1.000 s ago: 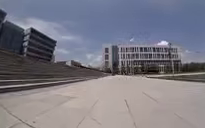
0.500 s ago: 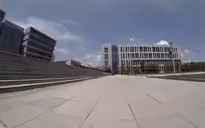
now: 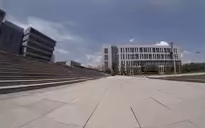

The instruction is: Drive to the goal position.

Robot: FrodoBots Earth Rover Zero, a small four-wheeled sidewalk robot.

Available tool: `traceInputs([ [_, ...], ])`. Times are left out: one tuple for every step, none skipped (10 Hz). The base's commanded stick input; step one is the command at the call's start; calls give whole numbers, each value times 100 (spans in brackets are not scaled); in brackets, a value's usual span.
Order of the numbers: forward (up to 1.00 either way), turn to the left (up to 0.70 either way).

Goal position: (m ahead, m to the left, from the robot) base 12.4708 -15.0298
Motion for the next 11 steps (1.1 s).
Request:
traceInputs([
  [50,0],
  [50,0],
  [50,0],
  [50,0],
  [50,0],
  [50,0],
  [50,0],
  [50,0],
  [50,0],
  [50,0],
  [50,0],
])
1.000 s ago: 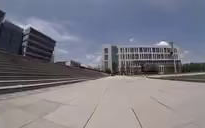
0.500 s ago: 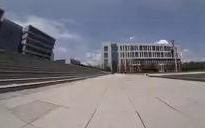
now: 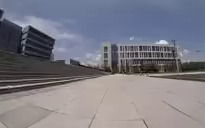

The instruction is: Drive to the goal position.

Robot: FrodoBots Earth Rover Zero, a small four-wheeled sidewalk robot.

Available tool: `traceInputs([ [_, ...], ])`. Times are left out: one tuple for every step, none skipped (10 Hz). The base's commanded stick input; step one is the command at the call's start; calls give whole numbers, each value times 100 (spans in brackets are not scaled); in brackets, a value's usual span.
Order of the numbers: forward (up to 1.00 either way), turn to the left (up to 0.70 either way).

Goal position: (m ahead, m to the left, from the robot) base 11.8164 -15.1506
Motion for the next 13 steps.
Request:
traceInputs([
  [50,0],
  [50,0],
  [50,0],
  [50,0],
  [50,0],
  [50,0],
  [50,0],
  [50,0],
  [50,0],
  [50,0],
  [50,0],
  [50,0],
  [50,0],
])
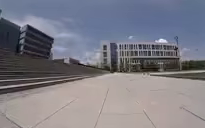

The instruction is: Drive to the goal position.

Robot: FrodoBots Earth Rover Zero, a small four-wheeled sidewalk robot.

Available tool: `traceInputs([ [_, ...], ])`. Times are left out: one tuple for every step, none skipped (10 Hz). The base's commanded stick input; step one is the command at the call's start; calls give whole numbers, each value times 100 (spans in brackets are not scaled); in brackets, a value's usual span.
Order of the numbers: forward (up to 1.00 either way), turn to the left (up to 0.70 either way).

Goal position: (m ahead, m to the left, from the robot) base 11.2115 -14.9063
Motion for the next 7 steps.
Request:
traceInputs([
  [50,0],
  [50,0],
  [50,0],
  [50,0],
  [50,0],
  [50,0],
  [50,0],
])
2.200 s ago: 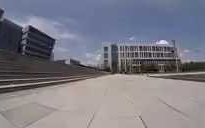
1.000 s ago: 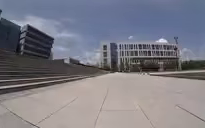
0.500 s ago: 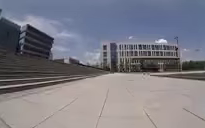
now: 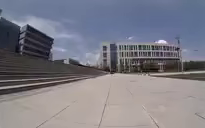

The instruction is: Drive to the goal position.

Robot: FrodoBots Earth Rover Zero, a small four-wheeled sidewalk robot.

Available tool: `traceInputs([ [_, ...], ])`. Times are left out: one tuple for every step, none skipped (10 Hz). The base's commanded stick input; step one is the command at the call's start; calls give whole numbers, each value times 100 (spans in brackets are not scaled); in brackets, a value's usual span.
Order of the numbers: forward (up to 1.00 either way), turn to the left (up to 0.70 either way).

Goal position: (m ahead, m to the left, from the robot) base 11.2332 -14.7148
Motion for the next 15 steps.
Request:
traceInputs([
  [50,0],
  [50,0],
  [50,0],
  [50,0],
  [50,0],
  [50,0],
  [50,0],
  [50,0],
  [50,0],
  [50,0],
  [50,0],
  [50,0],
  [50,0],
  [50,0],
  [50,0],
])
